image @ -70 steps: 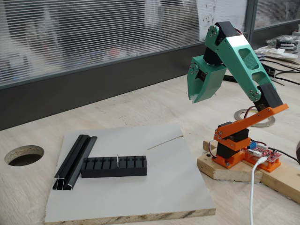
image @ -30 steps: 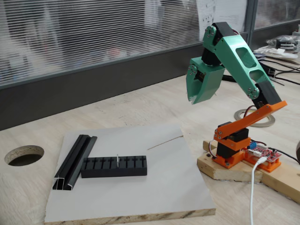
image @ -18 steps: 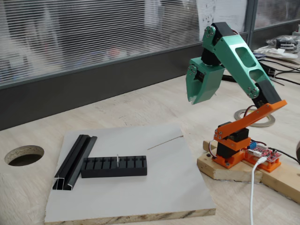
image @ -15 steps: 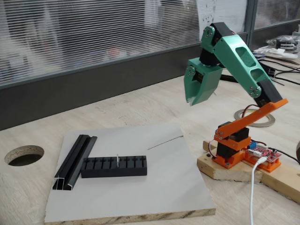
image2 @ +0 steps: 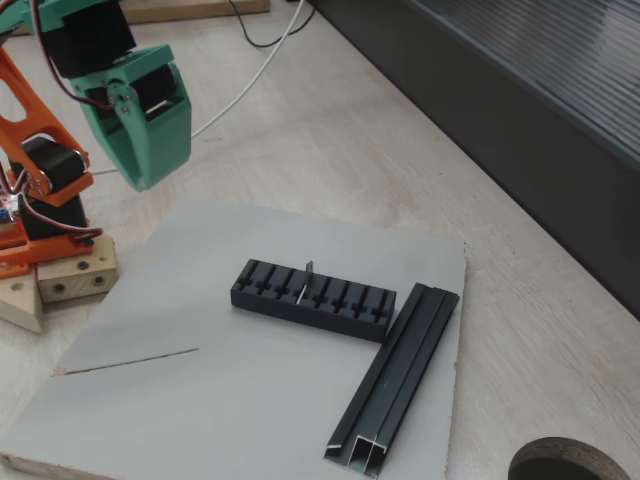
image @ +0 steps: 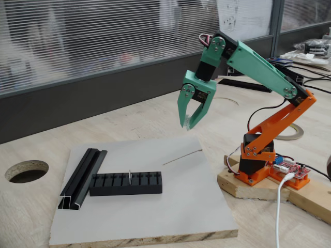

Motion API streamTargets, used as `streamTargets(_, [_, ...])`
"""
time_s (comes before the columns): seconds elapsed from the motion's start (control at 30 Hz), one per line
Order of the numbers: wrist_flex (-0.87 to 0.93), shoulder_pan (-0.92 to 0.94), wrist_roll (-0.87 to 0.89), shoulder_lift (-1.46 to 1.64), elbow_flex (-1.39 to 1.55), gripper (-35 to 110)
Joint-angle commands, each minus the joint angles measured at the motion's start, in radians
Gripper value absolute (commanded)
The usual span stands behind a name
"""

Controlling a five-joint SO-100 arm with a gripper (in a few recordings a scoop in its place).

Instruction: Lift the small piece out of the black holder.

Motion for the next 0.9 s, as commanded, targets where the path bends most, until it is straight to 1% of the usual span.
streamTargets(0.0, [-0.002,-0.066,0.009,0.015,0.008,5])
streamTargets(0.2, [-0.002,-0.15,0.009,0.015,0.009,5])
streamTargets(0.63, [-0.005,-0.152,0.009,-0.032,0.011,5])
streamTargets(0.73, [-0.066,-0.153,0.009,-0.097,0.011,5])
streamTargets(0.87, [-0.235,-0.153,0.009,-0.114,0.014,5])
